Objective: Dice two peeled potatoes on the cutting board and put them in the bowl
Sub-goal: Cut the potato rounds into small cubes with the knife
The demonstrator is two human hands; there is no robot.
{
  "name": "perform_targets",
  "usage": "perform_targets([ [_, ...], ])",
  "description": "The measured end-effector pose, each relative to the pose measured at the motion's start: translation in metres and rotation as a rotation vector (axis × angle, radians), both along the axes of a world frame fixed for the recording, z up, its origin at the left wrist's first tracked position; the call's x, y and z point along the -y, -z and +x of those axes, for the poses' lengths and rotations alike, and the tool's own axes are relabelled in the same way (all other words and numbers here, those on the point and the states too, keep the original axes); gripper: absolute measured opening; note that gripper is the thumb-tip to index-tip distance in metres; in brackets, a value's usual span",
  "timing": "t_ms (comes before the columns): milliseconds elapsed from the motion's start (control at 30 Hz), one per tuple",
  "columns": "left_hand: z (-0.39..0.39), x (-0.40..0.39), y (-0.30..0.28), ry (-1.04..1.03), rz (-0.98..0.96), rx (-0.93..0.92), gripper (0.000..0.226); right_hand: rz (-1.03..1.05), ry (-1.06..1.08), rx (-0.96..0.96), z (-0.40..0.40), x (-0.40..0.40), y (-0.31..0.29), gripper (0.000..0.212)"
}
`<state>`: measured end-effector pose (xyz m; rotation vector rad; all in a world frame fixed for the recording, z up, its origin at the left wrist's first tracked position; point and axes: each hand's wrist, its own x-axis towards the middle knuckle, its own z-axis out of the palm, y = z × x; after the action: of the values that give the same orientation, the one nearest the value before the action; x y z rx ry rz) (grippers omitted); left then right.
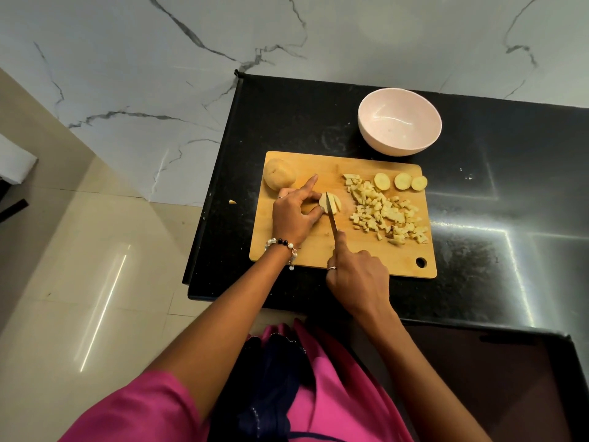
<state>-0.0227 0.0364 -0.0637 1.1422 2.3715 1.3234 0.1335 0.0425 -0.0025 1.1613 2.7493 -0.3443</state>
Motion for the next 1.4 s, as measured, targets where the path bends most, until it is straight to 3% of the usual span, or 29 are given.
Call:
perform_targets([
  [633, -0.001, -0.001, 0.001, -0.044, 0.043, -0.029, 0.059, 0.063, -0.025, -0.063, -0.036, -0.018, 0.015, 0.057],
  [967, 0.003, 0.000, -0.004, -0.061, 0.022, 0.014, 0.060, -0.044, -0.067, -0.024, -0.009, -0.004, -0.009, 0.056],
  [1100, 0.002, 0.001, -0.003, -0.048, 0.006, 0.028, 0.063, -0.138, -0.032, -0.074, -0.004, -0.014, -0.028, 0.033],
  [1300, 0.004, 0.002, -0.006, -0.065, 0.016, 0.031, 0.052, -0.186, 0.044, -0.245, 0.002, -0.029, -0.038, 0.030],
  [1400, 0.017, -0.001, -0.008, -0.115, -0.072, -0.038, 0.050, -0.160, 0.101, -0.322, 0.005, -0.036, -0.037, 0.033],
])
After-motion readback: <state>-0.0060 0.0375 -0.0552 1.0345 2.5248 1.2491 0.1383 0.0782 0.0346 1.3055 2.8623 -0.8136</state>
